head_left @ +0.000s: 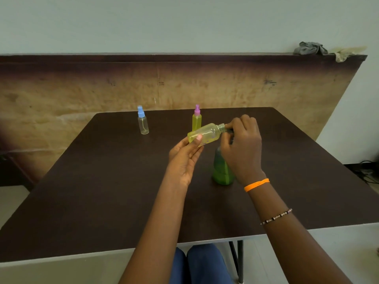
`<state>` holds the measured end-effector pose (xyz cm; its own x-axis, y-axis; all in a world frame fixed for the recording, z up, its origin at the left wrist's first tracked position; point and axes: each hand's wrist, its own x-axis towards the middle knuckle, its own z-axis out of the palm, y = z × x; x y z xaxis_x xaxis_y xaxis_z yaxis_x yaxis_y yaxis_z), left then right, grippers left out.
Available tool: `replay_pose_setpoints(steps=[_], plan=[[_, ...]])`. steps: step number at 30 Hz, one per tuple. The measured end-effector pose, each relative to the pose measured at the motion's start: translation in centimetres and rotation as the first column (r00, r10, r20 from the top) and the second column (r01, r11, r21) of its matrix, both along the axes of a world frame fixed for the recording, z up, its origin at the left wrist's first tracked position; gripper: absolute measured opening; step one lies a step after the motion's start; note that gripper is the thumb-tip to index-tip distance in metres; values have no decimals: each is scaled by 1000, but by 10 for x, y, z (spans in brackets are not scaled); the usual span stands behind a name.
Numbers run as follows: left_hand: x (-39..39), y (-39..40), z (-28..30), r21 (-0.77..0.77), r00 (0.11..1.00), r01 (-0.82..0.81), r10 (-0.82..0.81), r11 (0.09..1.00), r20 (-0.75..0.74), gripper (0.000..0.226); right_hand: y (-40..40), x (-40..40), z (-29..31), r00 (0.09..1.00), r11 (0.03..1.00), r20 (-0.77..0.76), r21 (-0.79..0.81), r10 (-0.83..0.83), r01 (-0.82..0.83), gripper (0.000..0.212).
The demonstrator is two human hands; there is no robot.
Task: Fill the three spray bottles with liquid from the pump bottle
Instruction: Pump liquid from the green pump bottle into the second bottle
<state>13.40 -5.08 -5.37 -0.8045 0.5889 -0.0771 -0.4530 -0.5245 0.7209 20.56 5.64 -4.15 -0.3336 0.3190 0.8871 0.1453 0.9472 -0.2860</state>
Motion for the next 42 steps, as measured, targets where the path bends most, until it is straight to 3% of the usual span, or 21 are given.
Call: replay_pose_setpoints(steps=[5, 13, 23, 29, 35, 42], plan=[[-2, -1, -6, -17, 1000, 7, -7, 1000, 10, 16, 2, -6, -21, 994, 1000, -107, -10, 20, -21, 23], [0, 2, -1, 3, 1000, 8, -8, 1000, 12, 13, -3, -1, 4, 999, 999, 28, 46, -30, 29, 20], [-3, 2, -4, -2, 1000, 14, -14, 1000, 4, 15, 0, -2, -4, 999, 998, 4, 43, -39, 39, 15], [-2, 4, -2, -1, 1000, 6, -6, 1000, -1, 13, -1, -1, 6, 999, 999, 14, -39, -32, 33, 23], [-2, 3, -7, -13, 1000, -7, 7, 1000, 7, 14, 2, -7, -16, 997, 999, -65, 21, -46, 47, 28], [2, 1, 1, 4, 1000, -4, 4, 1000, 17, 13, 1, -3, 10, 999, 1000, 17, 6, -30, 30, 27]])
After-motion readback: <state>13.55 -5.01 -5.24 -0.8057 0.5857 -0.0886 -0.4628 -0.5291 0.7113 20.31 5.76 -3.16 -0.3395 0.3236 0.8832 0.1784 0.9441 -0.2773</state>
